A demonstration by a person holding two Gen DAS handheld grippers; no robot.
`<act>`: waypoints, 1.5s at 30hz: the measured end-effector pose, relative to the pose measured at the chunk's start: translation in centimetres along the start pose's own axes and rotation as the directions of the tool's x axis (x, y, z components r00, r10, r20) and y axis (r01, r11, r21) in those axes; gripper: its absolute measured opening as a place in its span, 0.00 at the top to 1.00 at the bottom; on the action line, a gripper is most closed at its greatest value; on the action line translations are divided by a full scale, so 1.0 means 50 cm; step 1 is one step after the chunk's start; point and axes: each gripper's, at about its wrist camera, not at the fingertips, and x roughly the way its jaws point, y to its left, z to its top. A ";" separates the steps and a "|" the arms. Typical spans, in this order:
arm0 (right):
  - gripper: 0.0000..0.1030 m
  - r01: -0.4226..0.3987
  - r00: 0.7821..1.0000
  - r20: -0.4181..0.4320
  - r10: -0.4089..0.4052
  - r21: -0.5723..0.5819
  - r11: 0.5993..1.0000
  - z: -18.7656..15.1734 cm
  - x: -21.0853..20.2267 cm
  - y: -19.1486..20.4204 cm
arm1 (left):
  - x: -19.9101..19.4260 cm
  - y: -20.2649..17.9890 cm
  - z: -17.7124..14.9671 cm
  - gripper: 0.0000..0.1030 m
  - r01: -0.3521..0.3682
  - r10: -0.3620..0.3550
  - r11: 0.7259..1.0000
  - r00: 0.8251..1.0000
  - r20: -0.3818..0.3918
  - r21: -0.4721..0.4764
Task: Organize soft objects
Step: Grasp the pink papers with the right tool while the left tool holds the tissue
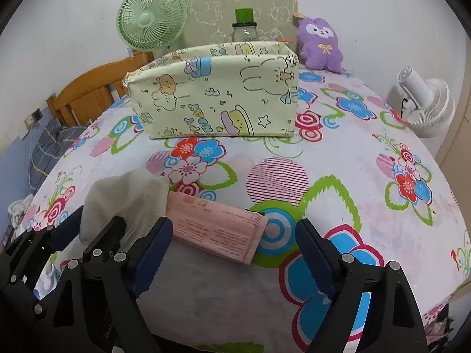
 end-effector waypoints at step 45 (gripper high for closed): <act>0.31 -0.095 0.990 -0.120 0.068 -0.239 0.966 0.034 0.039 0.036 | -0.001 0.029 0.008 0.63 0.172 -0.163 0.982 0.979 -0.118 0.070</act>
